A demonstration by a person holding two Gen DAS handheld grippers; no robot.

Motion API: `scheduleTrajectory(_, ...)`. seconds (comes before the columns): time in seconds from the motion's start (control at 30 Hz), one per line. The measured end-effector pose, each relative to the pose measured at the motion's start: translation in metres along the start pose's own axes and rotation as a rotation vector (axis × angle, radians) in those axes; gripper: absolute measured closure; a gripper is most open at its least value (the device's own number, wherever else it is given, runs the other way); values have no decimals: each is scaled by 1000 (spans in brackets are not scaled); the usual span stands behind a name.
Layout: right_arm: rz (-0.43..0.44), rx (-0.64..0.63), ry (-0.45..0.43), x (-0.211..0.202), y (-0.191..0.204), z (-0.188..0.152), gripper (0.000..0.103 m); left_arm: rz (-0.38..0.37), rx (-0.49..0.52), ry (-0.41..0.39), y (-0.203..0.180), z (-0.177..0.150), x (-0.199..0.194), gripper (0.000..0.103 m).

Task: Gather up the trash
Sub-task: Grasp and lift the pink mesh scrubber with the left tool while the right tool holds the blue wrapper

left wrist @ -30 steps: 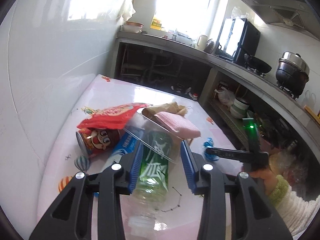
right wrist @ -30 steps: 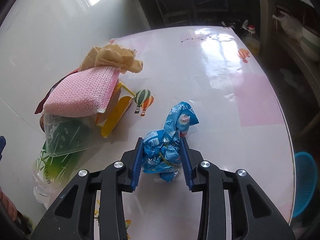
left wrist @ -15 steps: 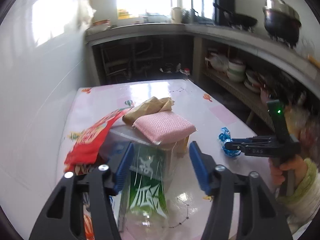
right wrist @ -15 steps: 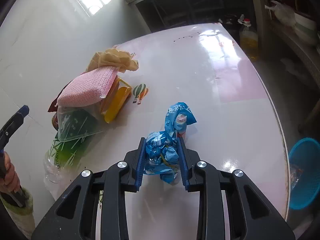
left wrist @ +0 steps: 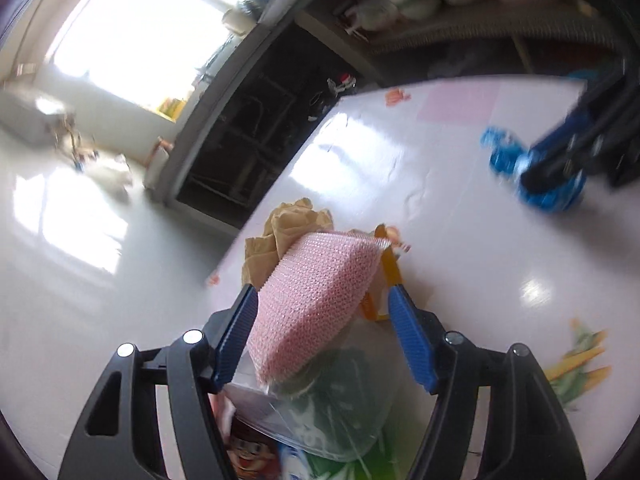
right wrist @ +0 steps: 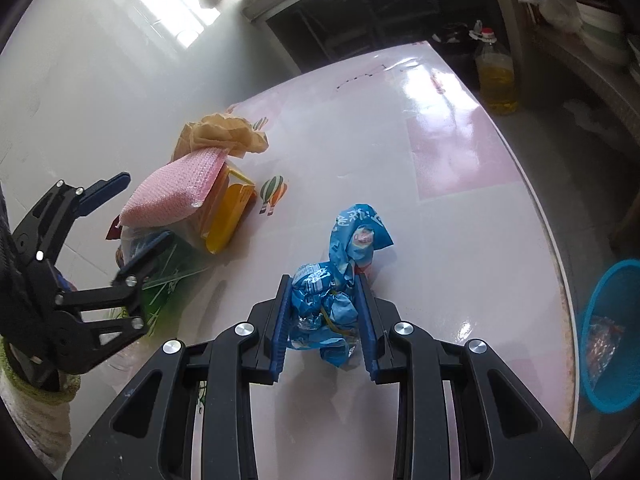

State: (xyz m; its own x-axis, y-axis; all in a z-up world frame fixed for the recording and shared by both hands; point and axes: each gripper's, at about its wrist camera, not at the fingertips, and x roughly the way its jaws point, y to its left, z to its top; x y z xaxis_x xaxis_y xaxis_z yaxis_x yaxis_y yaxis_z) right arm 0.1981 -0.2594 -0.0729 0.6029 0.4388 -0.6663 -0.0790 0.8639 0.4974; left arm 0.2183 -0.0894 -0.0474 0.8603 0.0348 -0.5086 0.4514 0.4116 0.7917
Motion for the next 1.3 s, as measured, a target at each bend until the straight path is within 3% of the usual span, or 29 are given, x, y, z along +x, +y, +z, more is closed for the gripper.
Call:
scheduleTrajectory(0.13,10,-1,-4,-1,-2,-2,75,73,107,24,-17,-4,15,37)
scheduleTrajectory(0.3,25,3,-11,-1,-5,-3,75,141,171,33,-25,-7,29,38)
scheduleTrajectory(0.53,32,11,-16,-3,-6,-5,75,164,202,25,-24,-7,29,62)
scheduleTrajectory(0.83,27,17,-30,-10,-6,-4,75,187,209,-10,-30,-9,-2,69)
scheduleTrajectory(1.07,22,14,-53,-28,0,-5,75,214,134,-47,-14,-14,-35,72)
scheduleTrajectory(1.17,17,12,-72,-39,4,-8,75,229,63,-82,0,-18,-61,72)
scheduleTrajectory(1.3,11,11,-86,-50,9,-13,75,190,-53,-112,19,-25,-91,73)
